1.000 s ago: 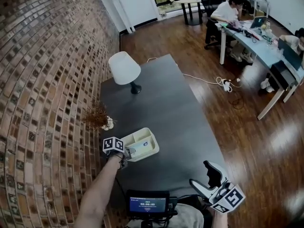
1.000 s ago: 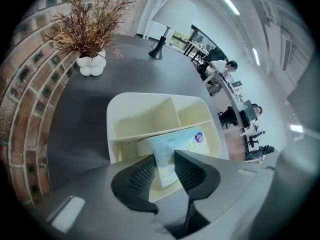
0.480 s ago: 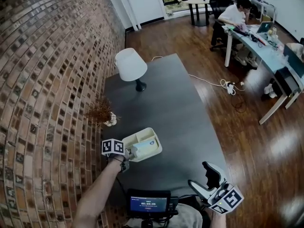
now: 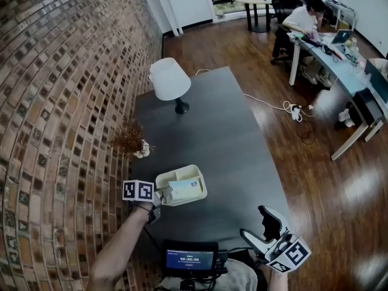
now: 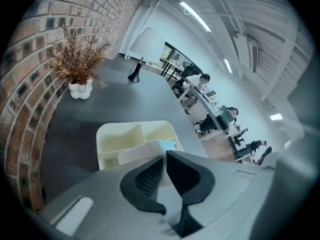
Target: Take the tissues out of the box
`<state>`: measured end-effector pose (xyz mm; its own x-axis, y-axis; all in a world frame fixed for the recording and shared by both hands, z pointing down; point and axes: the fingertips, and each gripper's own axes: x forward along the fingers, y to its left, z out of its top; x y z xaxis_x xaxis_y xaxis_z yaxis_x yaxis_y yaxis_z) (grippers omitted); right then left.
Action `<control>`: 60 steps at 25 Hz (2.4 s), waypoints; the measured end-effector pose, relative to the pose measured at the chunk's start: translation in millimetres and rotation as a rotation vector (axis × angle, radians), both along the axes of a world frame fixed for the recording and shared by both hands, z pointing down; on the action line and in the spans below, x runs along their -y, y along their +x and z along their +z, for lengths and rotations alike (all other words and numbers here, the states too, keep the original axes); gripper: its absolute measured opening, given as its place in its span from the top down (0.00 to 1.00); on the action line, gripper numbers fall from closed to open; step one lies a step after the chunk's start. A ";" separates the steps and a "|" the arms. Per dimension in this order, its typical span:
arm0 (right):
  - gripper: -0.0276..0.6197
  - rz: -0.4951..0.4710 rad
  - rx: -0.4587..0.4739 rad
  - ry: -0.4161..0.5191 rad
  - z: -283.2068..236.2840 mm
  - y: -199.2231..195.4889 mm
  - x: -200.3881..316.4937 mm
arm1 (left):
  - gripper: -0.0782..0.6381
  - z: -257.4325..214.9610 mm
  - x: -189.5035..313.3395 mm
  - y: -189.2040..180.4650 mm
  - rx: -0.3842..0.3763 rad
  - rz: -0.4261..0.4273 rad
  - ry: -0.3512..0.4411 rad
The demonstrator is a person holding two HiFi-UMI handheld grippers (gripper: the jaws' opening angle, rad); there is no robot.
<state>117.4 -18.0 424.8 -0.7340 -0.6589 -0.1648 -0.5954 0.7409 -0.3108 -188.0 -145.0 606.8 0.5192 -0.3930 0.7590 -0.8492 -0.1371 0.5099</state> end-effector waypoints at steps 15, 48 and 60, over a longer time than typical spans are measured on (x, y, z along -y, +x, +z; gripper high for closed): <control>0.45 -0.025 -0.012 0.003 -4.4 -8.7 6.5 | 0.88 -150.7 3.2 -12.3 -0.270 -0.088 0.330; 0.45 -0.083 -0.079 -0.386 136.6 -23.6 3.0 | 0.73 31.9 -159.4 14.6 -0.482 -0.141 0.072; 0.45 -0.381 -0.140 -0.952 286.9 -51.5 -108.4 | 0.56 130.9 -244.3 95.8 -0.497 0.225 -0.184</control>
<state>65.9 90.4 711.6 -0.8937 -0.1913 0.4059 -0.4487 0.3711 -0.8130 -92.2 99.3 737.6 0.8864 -0.1161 0.4481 -0.4619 -0.1584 0.8727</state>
